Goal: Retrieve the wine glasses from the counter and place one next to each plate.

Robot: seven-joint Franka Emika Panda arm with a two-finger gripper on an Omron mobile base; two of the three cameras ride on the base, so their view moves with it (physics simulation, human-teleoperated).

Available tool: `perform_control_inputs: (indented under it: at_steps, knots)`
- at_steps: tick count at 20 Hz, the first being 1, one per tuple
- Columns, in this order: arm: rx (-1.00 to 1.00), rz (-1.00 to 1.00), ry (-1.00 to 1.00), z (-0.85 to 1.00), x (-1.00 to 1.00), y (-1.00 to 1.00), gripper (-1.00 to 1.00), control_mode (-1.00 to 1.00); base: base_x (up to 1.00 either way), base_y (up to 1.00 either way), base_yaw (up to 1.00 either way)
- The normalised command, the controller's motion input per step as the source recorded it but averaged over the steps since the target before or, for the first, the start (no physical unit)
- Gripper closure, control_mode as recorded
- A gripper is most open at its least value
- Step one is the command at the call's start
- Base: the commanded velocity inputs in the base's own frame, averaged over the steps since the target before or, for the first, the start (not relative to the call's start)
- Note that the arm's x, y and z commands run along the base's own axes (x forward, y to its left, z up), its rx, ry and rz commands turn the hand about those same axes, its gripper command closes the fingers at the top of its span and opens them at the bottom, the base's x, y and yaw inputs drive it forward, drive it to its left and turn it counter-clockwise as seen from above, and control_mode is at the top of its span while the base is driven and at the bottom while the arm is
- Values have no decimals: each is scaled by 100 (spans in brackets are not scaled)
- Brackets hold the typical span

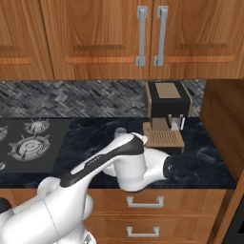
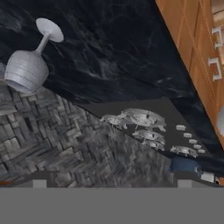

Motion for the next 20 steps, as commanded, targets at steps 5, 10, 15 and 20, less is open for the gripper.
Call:
perform_control_inputs:
  at_steps: [5,10,15,20]
  knots:
    - [0,0,0,-25,38,-1,-100,-100,0,0,0]
    - [0,6,0,-26,32,-2,-100,-100,0,0,0]
    - [0,9,1,-27,38,-13,-100,-100,0,0,0]
    - [0,10,6,-19,35,-31,-100,-100,0,0,0]
